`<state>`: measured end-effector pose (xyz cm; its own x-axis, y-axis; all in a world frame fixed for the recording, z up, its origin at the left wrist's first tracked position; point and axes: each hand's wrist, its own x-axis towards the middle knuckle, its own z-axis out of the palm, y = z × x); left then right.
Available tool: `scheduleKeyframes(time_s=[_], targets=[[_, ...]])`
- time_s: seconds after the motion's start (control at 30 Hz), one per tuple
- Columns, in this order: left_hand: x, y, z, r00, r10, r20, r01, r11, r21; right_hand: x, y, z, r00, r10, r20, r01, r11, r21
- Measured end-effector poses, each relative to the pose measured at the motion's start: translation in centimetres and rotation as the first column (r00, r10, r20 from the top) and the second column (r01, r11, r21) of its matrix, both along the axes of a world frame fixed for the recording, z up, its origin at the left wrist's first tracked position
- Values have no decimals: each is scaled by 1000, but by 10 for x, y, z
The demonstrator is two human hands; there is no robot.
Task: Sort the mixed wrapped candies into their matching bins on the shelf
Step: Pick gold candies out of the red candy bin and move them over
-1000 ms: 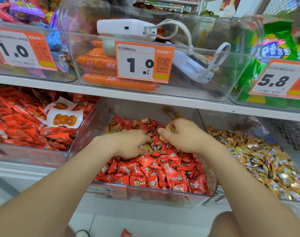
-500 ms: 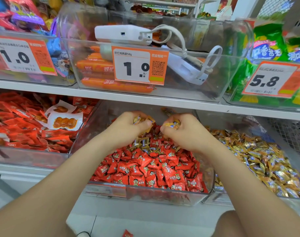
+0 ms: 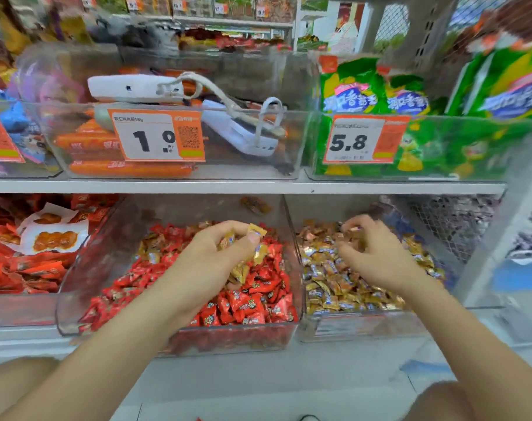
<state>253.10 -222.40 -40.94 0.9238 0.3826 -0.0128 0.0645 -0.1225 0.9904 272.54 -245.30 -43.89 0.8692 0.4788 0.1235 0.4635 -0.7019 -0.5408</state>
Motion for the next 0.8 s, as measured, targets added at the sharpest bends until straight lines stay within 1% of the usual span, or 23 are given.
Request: scheduleKeyframes(time_s=[0.03, 0.07, 0.1, 0.13, 0.17, 0.23, 0.27, 0.3, 0.37, 0.43, 0.5, 0.6, 0.67, 0.73, 0.77, 0.8], targets=[[5, -12, 4, 1000, -12, 14, 11, 998, 57, 8, -11, -11, 996, 93, -13, -94, 984, -152], [11, -23, 7, 999, -30, 34, 26, 994, 110, 17, -21, -23, 984, 179, -6, -173, 941, -290], [17, -34, 8, 997, -56, 58, 45, 985, 166, 22, -29, -30, 970, 243, -18, -232, 899, -372], [25, -45, 9, 993, -83, 86, 60, 968, 243, 26, -35, -35, 960, 280, -24, -266, 880, -395], [33, -54, 8, 989, -104, 103, 62, 935, 348, 31, -41, -38, 961, 276, -3, -255, 883, -394], [52, -73, 8, 986, -121, 113, 38, 829, 558, 40, -51, -37, 978, 202, 57, -166, 910, -381], [62, -82, 8, 985, -128, 112, 29, 773, 634, 45, -56, -36, 982, 172, 83, -129, 918, -375], [74, -90, 8, 985, -133, 106, 25, 730, 683, 48, -62, -34, 982, 159, 105, -114, 933, -342], [99, -101, 2, 990, -131, 58, 45, 673, 739, 47, -72, -28, 976, 156, 154, -129, 977, -171], [125, -109, -9, 992, -125, -32, 106, 645, 757, 46, -82, -25, 975, 105, 193, -109, 994, 8], [146, -113, -21, 984, -147, -104, 175, 630, 757, 44, -87, -22, 981, 27, 193, -53, 990, 131], [161, -116, -26, 923, -249, -293, 384, 551, 741, 38, -84, -18, 993, -33, 114, 8, 976, 216], [161, -115, -24, 892, -274, -358, 449, 468, 761, 31, -76, -11, 996, -24, 83, 4, 971, 239], [152, -113, -18, 915, -247, -318, 390, 343, 854, 22, -66, -2, 998, -2, 64, -14, 966, 260], [144, -110, -13, 936, -236, -260, 322, 280, 904, 16, -59, 3, 998, 15, 54, -28, 966, 259], [133, -105, -9, 956, -228, -183, 238, 239, 941, 10, -50, 7, 998, 39, 46, -49, 965, 256]])
